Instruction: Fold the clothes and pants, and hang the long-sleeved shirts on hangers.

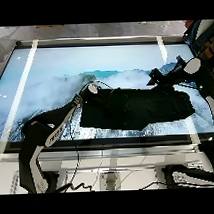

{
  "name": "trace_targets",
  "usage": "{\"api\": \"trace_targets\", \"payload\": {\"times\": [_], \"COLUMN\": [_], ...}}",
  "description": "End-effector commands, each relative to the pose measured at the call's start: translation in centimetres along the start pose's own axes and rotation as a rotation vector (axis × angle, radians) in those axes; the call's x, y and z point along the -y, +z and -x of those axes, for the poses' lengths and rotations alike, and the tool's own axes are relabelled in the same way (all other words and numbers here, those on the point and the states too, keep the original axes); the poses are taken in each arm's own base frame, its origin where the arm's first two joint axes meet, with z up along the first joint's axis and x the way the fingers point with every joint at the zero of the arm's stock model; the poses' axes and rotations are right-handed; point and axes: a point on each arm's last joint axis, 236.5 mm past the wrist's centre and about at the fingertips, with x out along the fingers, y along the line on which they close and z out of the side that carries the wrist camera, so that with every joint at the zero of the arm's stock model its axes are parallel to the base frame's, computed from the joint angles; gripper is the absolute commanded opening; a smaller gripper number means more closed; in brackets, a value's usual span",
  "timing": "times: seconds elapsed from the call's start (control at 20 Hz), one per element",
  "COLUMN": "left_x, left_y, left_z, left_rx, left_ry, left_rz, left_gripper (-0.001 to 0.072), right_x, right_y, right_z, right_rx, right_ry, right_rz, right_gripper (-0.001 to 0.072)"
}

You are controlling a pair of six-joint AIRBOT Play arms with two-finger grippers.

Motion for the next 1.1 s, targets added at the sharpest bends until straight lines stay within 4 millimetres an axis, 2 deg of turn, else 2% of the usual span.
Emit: {"api": "trace_targets", "payload": {"times": [0.0,0.15,0.25,0.4,0.55,0.7,0.8,0.95,1.0,1.05], "left_x": [0.7,-0.6,-3.0,-7.9,-11.4,-15.1,-16.3,-18.2,-18.4,-18.4], "left_y": [0.8,2.9,3.3,1.6,-0.8,-4.7,-6.7,-9.3,-9.9,-10.1], "left_z": [2.4,8.7,13.7,20.3,25.2,27.8,28.7,28.8,28.3,27.7], "left_rx": [0.049,0.199,0.286,0.360,0.407,0.363,0.354,0.358,0.357,0.361], "left_ry": [-0.012,0.022,0.079,0.184,0.232,0.338,0.334,0.301,0.275,0.244], "left_rz": [-0.019,-0.004,0.045,0.169,0.261,0.338,0.378,0.431,0.432,0.411], "left_gripper": [0.0329,0.0328,0.0328,0.0328,0.0329,0.0330,0.0331,0.0335,0.0379,0.0380], "right_x": [1.0,1.9,1.9,2.0,2.1,2.9,3.6,3.8,3.7,3.6], "right_y": [0.1,0.1,0.0,0.0,-0.1,0.2,0.8,0.8,0.9,1.0], "right_z": [0.0,0.0,0.0,0.0,0.0,0.1,0.2,0.2,0.2,0.2], "right_rx": [0.005,0.002,-0.003,-0.006,-0.011,-0.007,0.014,0.015,0.016,0.022], "right_ry": [-0.042,-0.078,-0.081,-0.083,-0.086,-0.122,-0.153,-0.163,-0.161,-0.157], "right_rz": [0.039,0.054,0.081,0.107,0.151,0.224,0.236,0.256,0.256,0.257], "right_gripper": [0.0310,0.0309,0.0309,0.0309,0.0310,0.0313,0.0312,0.0312,0.0312,0.0312]}}
